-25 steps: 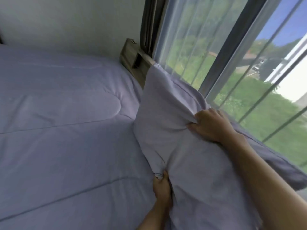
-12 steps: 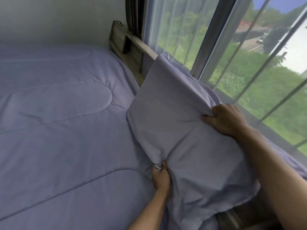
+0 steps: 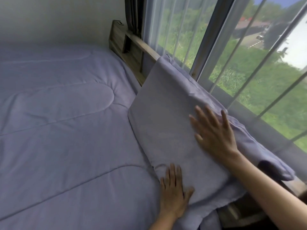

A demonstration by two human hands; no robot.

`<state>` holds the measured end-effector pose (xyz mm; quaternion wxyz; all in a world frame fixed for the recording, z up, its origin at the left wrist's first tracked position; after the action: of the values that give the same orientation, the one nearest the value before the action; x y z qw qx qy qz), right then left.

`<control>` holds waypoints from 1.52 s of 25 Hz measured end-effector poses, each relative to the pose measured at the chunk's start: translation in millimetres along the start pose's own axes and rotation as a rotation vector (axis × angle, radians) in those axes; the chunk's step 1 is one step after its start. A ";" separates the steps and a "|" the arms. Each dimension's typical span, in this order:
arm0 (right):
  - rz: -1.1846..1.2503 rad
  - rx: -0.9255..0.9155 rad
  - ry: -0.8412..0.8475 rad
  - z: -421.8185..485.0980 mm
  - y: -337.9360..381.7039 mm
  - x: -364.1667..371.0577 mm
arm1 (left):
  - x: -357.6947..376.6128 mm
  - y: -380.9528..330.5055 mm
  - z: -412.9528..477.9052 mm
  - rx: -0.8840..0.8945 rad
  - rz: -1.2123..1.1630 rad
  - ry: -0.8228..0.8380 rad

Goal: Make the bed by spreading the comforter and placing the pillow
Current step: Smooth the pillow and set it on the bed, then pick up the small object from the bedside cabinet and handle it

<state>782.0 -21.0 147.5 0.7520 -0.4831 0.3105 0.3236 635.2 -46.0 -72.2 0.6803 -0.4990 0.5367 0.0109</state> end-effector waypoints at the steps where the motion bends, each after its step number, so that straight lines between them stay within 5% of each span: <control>1: -0.052 -0.049 0.046 -17.6 3.8 10.9 | 12.1 3.0 -5.1 0.049 0.050 0.122; 5: -0.095 0.120 0.182 -64.0 -12.0 11.9 | -10.8 2.4 -19.7 0.145 0.206 0.286; 8: 0.004 0.280 0.256 -88.6 -2.7 2.4 | -28.9 8.0 -45.3 0.174 0.339 0.579; 16: 0.440 0.782 0.610 -154.2 52.9 -56.9 | -136.7 -38.6 -71.4 0.314 0.340 0.358; 23: 0.874 1.269 0.244 -250.3 86.6 -164.0 | -173.1 -71.6 -130.0 0.492 -0.007 0.264; 29: 1.013 1.523 -0.057 -370.8 129.0 -244.4 | -131.8 -110.8 -236.6 0.827 0.171 0.569; 38: 0.829 1.927 -0.165 -578.8 162.9 -322.7 | -32.9 -180.9 -413.1 1.121 0.152 0.936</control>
<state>371.7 -565.4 116.5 0.6675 0.4869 0.5253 0.2036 423.7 -405.0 103.6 0.5304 0.0100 0.7291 -0.4323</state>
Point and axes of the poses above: each hand's wrist, its own z-axis towards the middle knuckle, its own x-axis out of the palm, y = z × x, the point moved 6 cm from there along z, towards the middle knuckle
